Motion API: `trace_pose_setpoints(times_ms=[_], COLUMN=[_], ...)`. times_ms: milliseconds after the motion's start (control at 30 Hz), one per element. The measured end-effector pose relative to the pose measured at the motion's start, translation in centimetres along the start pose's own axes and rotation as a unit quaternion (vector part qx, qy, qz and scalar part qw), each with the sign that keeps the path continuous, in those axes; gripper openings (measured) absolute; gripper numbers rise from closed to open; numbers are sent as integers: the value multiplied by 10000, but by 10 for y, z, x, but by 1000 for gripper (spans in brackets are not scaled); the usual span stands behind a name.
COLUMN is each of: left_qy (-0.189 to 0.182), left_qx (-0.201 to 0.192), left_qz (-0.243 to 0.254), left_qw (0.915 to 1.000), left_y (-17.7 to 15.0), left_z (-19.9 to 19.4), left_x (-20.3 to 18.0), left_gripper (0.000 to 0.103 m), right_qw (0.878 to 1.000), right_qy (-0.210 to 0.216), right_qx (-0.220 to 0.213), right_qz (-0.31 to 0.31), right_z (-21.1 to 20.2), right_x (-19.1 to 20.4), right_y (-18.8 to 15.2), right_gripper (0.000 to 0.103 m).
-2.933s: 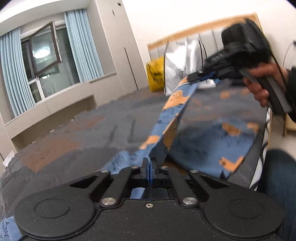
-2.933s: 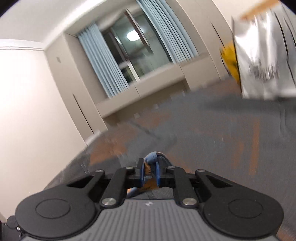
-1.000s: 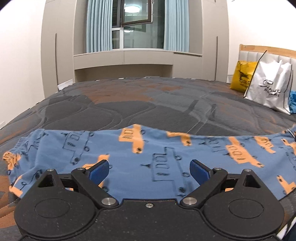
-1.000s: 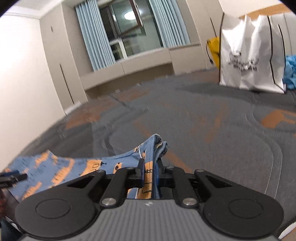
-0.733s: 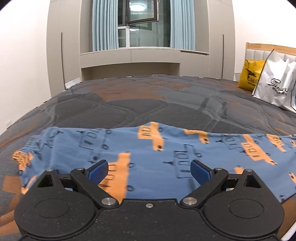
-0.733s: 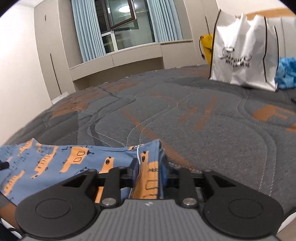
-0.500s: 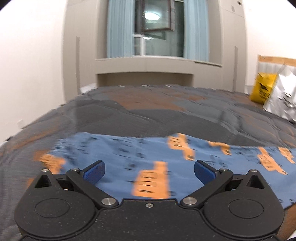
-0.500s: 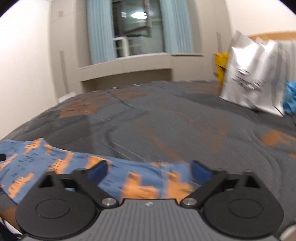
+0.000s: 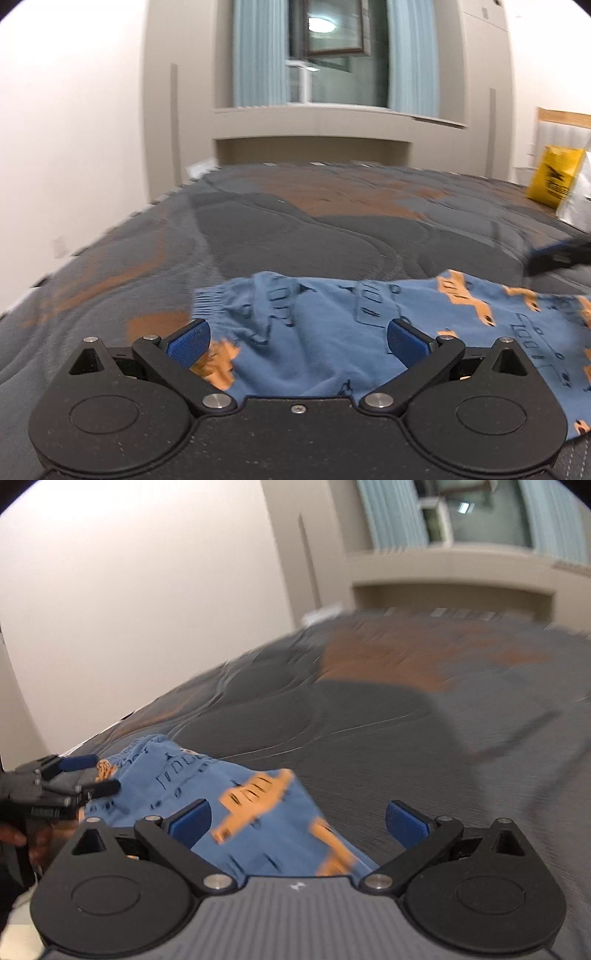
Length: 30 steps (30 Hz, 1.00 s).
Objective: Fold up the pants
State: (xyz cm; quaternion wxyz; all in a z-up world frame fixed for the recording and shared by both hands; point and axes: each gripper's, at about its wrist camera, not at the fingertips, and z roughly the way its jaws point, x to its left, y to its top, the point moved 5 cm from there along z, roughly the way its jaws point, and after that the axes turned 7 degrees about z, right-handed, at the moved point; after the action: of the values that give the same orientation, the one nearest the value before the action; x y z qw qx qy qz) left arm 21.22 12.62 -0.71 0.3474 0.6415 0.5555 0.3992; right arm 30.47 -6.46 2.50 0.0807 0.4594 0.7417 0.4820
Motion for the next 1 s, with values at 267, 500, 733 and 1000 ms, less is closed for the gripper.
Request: trace_pose_setpoints(times_ms=[267,500,733,1000], left_qy=[242,230,563,921], left_qx=[796,1033,846,195], left_qz=[306,89,114,421], left_qw=[9961,9943,9948,9947], left_y=[-7,-14,-7,5], left_z=[32,38,29,7], left_x=[24,36,30,-13], left_gripper=[102,103,102,102], right_qw=[9974,9959,9961,9860], right_qy=[45,-332,-491,-492], right_qx=[678,422,168,-145], right_qz=[-234,-728,-708,-1586], right_z=[78,76,63,3], right_x=[4,13,16,55], right_y=[9,10,7,-28], right_gripper=[18,5,55,102])
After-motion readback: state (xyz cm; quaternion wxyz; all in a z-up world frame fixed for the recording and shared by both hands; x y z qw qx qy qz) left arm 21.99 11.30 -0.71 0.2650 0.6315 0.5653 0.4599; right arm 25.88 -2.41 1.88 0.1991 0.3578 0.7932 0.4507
